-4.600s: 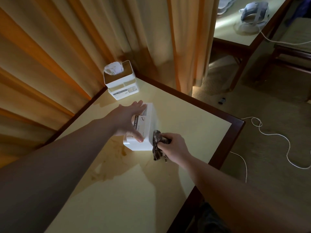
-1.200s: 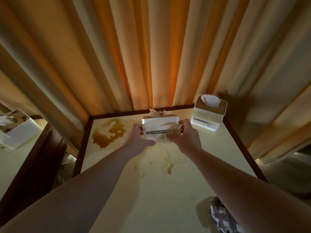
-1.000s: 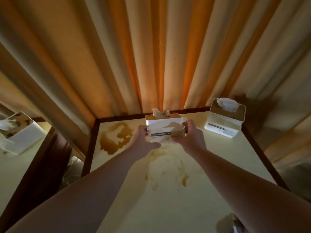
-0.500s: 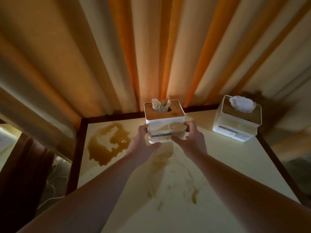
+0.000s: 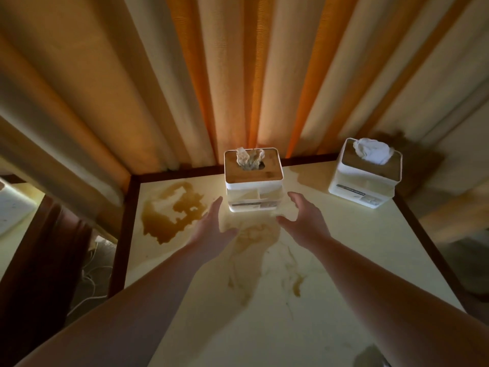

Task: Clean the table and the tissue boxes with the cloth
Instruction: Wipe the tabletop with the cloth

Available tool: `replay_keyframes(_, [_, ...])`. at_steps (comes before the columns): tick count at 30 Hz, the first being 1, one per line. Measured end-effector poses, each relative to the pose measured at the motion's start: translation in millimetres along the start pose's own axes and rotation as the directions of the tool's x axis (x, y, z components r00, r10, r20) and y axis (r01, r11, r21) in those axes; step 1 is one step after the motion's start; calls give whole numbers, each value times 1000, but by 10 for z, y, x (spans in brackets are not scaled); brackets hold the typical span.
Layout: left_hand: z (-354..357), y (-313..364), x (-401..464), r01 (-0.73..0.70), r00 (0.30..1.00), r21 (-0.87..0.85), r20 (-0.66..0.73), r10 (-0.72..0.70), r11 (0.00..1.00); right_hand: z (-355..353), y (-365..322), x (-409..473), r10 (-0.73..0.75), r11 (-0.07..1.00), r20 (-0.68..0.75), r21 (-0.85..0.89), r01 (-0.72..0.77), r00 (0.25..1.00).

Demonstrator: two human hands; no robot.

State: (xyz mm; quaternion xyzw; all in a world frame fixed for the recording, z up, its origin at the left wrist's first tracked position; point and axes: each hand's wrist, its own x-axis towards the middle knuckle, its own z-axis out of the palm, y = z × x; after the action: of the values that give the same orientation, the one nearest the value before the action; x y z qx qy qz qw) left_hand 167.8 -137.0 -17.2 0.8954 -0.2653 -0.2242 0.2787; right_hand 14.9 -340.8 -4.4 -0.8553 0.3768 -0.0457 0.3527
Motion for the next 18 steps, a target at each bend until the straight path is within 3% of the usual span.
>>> replay_keyframes(9, [489, -370, -1147, -52, 997, 172, 60, 42, 984, -351, 769, -1241, -35, 980, 45, -194, 43, 998])
replay_keyframes(18, [852, -466, -1869, -74, 997, 393, 25, 70, 916, -487, 1525, -2464, -29, 908, -39, -420, 10, 999])
